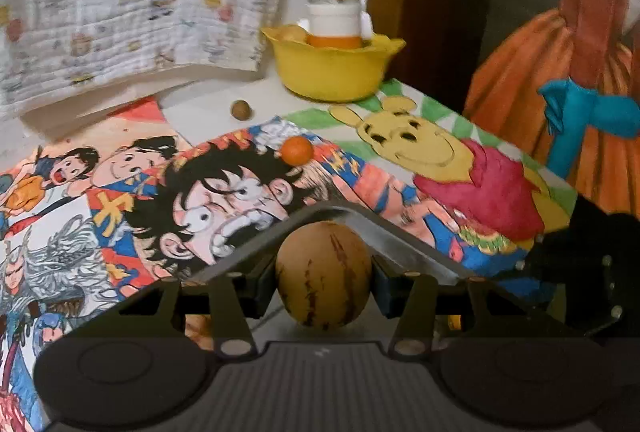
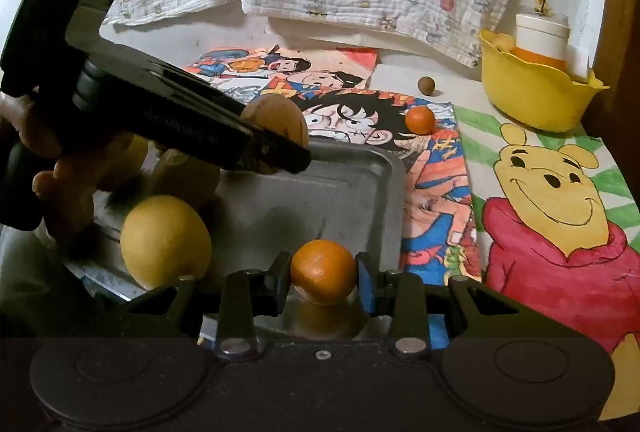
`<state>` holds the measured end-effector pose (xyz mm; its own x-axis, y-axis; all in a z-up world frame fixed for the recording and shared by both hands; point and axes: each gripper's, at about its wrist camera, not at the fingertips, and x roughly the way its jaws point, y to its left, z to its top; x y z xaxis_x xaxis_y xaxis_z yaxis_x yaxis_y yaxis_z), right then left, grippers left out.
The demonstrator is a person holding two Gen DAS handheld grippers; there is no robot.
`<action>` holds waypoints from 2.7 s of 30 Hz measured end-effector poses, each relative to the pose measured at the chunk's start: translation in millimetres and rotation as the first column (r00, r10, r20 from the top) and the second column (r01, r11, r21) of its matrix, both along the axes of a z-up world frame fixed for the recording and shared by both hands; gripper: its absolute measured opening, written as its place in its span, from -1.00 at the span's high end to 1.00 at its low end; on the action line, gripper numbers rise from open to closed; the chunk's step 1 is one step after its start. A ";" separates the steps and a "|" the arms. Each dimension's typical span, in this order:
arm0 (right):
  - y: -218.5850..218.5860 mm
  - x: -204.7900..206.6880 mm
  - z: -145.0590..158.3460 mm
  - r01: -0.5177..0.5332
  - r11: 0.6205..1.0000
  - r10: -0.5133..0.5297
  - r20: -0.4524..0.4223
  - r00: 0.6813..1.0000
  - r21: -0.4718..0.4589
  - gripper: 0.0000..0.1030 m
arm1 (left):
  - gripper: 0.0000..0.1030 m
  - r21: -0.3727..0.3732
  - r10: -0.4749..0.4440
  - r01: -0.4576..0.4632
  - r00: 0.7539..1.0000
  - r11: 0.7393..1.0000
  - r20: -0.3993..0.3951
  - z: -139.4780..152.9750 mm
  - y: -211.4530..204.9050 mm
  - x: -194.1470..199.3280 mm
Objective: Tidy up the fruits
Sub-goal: 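Carry the striped fruit with the left tool while the right tool carries the mandarin to the tray, then lower and release the striped fruit with the left tool while the right tool releases the mandarin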
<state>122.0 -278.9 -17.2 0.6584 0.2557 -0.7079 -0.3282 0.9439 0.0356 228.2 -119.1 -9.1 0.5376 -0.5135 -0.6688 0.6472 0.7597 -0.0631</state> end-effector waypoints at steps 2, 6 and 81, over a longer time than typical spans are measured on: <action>-1.2 -3.1 0.7 -0.010 1.000 0.010 0.001 1.000 0.001 0.29 | -0.04 0.018 -0.017 0.017 1.000 1.000 -0.003 -2.5 -3.7 -2.8; -0.7 -7.0 0.6 -0.034 0.999 0.034 0.006 0.999 -0.016 0.29 | -0.04 0.050 -0.039 0.039 0.999 0.998 -0.007 -6.1 -7.6 -7.1; 26.3 -37.7 23.4 -0.078 0.990 0.068 0.084 0.994 0.118 -0.98 | -0.99 -0.005 0.361 -0.361 0.931 0.932 0.054 24.6 133.5 -124.2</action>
